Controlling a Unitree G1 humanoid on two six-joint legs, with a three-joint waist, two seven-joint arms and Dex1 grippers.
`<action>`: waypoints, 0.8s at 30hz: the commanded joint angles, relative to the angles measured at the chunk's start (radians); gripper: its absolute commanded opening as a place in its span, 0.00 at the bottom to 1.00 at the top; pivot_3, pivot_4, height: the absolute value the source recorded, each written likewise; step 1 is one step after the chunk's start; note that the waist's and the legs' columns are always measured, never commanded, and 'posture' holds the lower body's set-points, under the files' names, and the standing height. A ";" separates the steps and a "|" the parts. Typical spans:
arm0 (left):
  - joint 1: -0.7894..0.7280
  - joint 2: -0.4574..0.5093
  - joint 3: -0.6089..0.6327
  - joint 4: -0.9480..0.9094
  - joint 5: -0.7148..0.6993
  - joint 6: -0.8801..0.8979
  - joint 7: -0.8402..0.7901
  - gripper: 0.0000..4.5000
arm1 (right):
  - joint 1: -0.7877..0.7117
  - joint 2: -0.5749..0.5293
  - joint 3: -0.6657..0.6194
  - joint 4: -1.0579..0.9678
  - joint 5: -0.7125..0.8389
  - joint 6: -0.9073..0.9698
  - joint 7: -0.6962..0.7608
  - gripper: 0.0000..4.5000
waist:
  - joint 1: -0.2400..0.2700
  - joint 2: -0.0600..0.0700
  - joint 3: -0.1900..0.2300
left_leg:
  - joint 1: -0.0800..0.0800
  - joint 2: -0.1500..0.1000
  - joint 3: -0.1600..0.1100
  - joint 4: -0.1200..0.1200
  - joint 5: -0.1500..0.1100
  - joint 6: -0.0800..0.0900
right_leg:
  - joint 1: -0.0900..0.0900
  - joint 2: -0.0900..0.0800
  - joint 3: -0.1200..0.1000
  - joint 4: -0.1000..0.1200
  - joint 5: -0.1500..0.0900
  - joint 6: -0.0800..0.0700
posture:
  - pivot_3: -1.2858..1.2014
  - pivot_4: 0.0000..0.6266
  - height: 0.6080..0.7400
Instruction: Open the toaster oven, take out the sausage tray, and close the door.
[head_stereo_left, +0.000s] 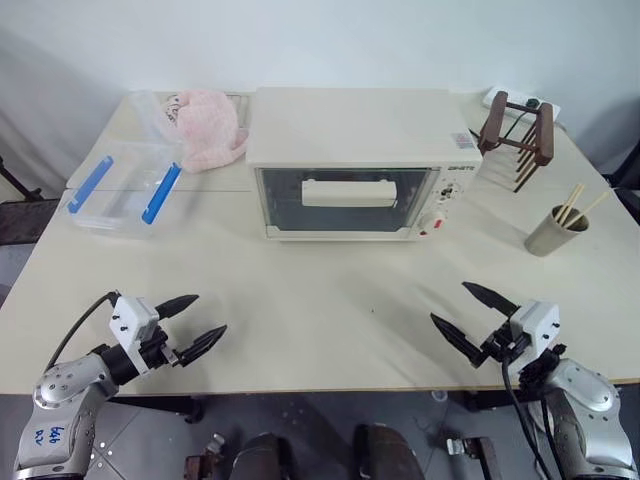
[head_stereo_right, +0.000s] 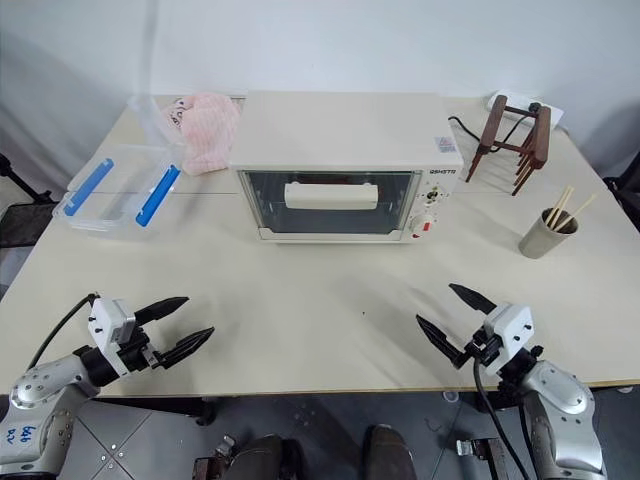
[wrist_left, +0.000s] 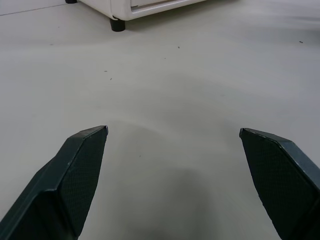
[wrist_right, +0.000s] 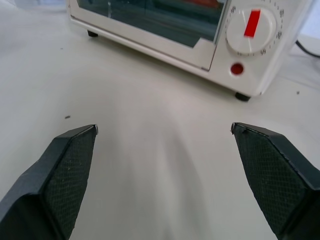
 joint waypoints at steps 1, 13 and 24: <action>0.005 -0.008 0.008 -0.036 -0.010 -0.015 0.007 1.00 | -0.040 -0.010 0.009 -0.002 0.014 0.012 0.010 1.00 | 0.000 0.000 0.000 | 0.000 0.000 0.000 0.000 0.000 0.000 | 0.000 0.000 0.000 0.000 0.000 0.000 | 0.52 0.24 1.00; -0.140 0.012 0.084 -0.202 -0.430 0.305 -0.006 1.00 | -0.403 0.019 0.138 -0.088 0.091 0.364 -0.082 1.00 | 0.001 0.001 0.001 | -0.001 -0.001 -0.001 0.001 0.001 0.000 | -0.001 -0.001 0.001 0.008 0.000 0.000 | 0.52 0.24 1.00; -0.116 0.013 0.105 -0.181 -0.410 0.335 -0.006 1.00 | -0.577 0.110 0.194 -0.053 0.087 0.355 -0.054 1.00 | -0.001 0.002 0.001 | -0.002 -0.002 0.000 0.001 0.000 0.000 | -0.002 0.002 0.000 0.007 0.000 0.000 | 0.52 0.24 1.00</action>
